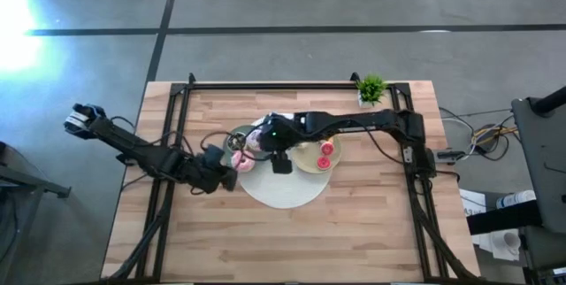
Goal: Pick & Place donuts
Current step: Put the big pink donut on the blue plate, then return to Home Position
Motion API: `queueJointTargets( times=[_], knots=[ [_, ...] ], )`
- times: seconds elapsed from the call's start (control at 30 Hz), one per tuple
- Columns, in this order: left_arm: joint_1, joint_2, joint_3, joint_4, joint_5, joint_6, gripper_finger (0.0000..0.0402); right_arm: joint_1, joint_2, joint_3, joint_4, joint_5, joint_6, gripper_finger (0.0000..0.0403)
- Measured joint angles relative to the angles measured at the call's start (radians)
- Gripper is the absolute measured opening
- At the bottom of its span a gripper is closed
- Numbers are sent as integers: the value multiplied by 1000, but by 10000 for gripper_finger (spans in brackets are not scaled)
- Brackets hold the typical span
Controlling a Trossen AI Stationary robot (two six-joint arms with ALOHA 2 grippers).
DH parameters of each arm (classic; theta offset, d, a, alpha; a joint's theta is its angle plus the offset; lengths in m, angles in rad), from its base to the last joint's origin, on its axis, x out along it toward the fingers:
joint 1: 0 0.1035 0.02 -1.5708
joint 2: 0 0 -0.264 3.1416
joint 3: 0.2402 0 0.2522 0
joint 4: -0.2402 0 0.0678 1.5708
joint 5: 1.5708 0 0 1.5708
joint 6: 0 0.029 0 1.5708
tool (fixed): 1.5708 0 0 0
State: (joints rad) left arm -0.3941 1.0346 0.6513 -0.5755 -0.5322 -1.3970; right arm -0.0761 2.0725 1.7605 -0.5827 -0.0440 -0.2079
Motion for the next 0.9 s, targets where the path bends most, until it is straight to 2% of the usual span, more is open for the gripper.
queueJointTargets(
  times=[0.17, 0.37, 0.6, 0.9],
  knots=[
    [-6, 62, -33, 52, 105, 30, 98, -9, -108, -116, 7, 85, 56, 226],
    [9, 129, -37, 51, 79, 24, 98, -13, -245, -295, 140, 160, 136, 226],
    [88, 210, -52, 70, 79, 87, 98, -11, -338, -422, 175, 186, 228, 226],
    [109, 171, 10, 76, 82, 176, 98, -5, -487, -500, 169, 186, 259, 226]
  ],
)
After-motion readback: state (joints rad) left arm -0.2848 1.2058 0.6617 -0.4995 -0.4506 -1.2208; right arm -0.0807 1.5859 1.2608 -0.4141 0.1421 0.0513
